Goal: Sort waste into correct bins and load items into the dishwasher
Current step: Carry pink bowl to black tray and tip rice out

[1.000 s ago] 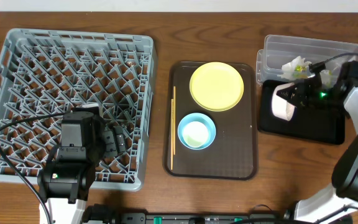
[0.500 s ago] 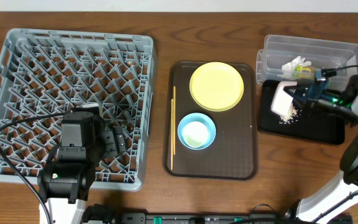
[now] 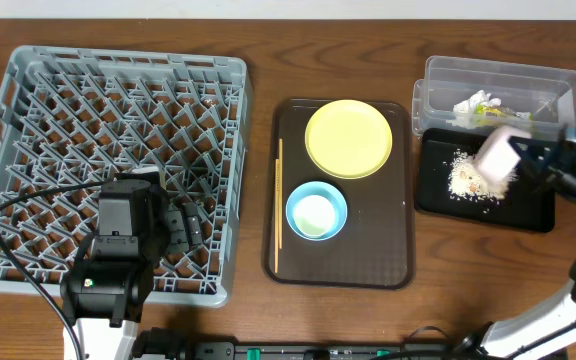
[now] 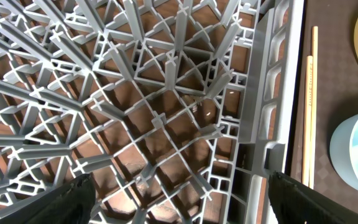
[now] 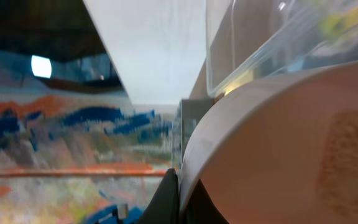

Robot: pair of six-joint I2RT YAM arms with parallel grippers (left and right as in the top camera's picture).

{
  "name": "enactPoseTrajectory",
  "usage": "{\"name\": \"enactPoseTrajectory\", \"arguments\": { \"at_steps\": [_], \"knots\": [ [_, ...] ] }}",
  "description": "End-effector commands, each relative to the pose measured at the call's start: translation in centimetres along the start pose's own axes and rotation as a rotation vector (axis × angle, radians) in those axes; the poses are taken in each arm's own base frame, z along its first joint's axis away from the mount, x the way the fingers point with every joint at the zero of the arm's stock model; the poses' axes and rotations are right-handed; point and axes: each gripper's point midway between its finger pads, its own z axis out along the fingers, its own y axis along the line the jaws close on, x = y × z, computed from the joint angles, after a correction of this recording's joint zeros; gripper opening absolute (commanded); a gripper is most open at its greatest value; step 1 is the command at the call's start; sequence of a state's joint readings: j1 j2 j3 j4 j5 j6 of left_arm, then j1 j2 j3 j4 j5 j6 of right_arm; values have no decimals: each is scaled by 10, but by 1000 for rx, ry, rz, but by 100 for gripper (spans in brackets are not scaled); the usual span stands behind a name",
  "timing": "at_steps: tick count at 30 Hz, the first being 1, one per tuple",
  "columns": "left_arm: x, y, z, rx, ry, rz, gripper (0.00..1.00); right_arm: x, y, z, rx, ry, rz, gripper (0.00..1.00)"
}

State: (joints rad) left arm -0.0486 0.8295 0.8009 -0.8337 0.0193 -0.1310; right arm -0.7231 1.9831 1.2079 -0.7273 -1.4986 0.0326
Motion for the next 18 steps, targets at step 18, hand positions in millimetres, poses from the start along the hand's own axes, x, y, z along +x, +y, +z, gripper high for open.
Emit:
{"name": "enactPoseTrajectory", "arguments": {
  "at_steps": [18],
  "knots": [
    [-4,0,-4,-2,-9,-2,91,-9,11,-20,-60,-52,27,1]
  ]
}}
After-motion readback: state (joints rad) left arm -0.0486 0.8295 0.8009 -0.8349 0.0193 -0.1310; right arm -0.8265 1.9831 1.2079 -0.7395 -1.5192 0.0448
